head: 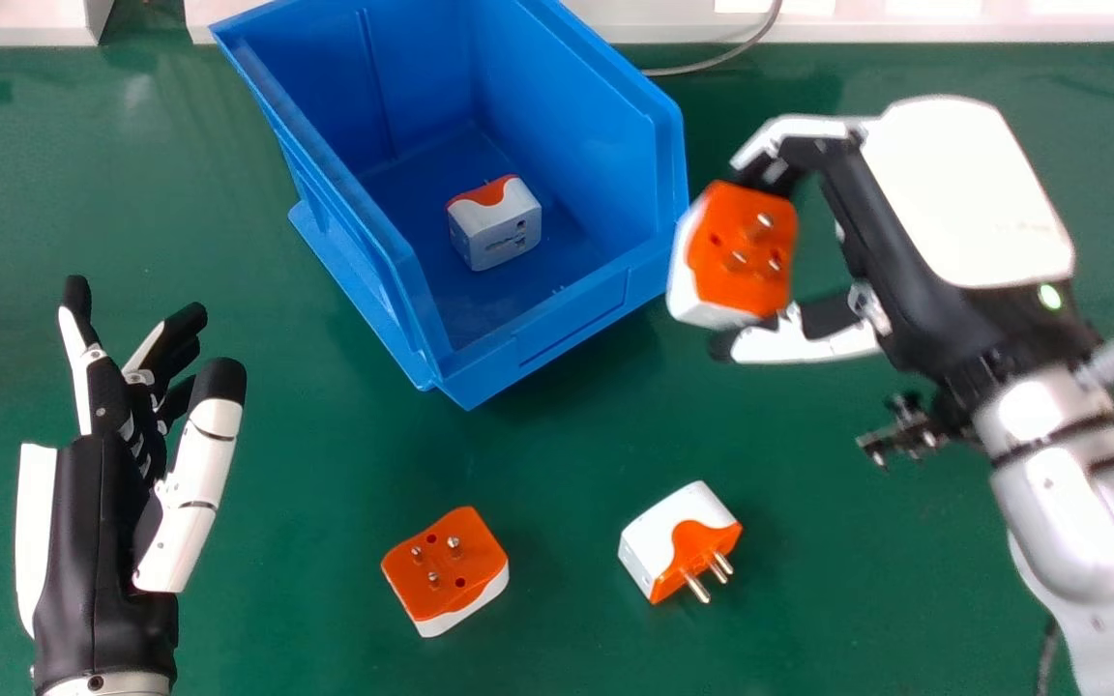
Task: Pick all objects and put in blue box
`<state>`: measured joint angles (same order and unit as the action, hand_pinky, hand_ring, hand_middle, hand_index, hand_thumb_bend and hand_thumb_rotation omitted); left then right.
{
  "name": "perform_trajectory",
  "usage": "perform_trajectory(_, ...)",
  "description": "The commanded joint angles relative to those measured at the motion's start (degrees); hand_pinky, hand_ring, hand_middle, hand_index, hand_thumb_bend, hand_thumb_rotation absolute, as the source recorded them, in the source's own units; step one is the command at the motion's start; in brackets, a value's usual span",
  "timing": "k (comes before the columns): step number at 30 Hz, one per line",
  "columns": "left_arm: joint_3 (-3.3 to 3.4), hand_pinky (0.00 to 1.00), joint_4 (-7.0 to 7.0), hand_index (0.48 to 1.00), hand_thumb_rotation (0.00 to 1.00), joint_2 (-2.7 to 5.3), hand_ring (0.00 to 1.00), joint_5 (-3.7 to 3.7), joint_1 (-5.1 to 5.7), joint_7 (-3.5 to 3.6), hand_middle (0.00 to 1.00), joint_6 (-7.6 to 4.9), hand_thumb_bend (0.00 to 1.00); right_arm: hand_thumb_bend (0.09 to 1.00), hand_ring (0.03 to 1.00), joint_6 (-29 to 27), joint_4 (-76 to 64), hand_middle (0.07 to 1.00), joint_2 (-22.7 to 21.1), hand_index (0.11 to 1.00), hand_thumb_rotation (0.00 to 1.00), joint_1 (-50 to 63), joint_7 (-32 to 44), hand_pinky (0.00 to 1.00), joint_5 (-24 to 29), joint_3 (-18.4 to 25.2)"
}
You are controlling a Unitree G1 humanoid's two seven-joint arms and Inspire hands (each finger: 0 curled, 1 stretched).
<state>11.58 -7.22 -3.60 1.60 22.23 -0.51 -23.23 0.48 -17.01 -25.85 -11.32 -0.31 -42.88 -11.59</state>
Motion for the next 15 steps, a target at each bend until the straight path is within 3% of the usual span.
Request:
perform_trajectory(1, 0.04, 0.86, -1.2, 0.883, 0.75, 0.07, 0.9, -0.04, 0.22, -0.4, 0.88, -0.73, 0.57, 0.488, 0.076, -2.04, -0.12, 0.125, 1.89, 0.469, 0.14, -5.82, -0.71, 0.05, 0.44, -0.47)
perform_trajectory(5, -0.17, 0.85, -1.55, 0.882, 0.76, 0.19, 0.89, 0.78, 0.33, -0.68, 0.88, -0.76, 0.57, 0.486, 0.098, -2.37, 5.46, 0.155, 4.68, 0.469, 0.14, -12.4, -0.42, 0.06, -1.15, -2.77)
perform_trajectory(8, -0.22, 0.86, -1.61, 0.885, 0.76, 0.24, 0.89, 0.12, 0.29, -0.22, 0.88, -0.63, 0.56, 0.485, 0.194, -3.05, 10.18, 0.282, 6.15, 0.479, 0.15, -16.84, 0.06, 0.13, -1.02, -4.31)
perform_trajectory(10, -0.2, 0.87, -1.61, 0.885, 0.75, 0.16, 0.9, 0.09, 0.27, -0.11, 0.88, -0.83, 0.56, 0.484, 0.253, -3.17, 13.45, 0.346, 7.4, 0.481, 0.15, -19.69, -0.7, 0.18, -1.79, -5.44)
perform_trajectory(12, -0.11, 0.87, -1.4, 0.887, 0.75, -0.09, 0.9, 0.18, 0.21, 0.05, 0.89, -1.36, 0.56, 0.484, 0.226, -3.81, 18.27, 0.303, 8.73, 0.475, 0.15, -22.65, -3.51, 0.17, -3.59, -6.86)
perform_trajectory(15, 0.15, 0.87, -1.62, 0.889, 0.75, -0.19, 0.9, 0.21, 0.26, 0.03, 0.89, -0.67, 0.56, 0.482, 0.175, -3.9, 24.92, 0.242, 10.95, 0.47, 0.15, -27.03, -4.83, 0.13, -4.65, -8.53)
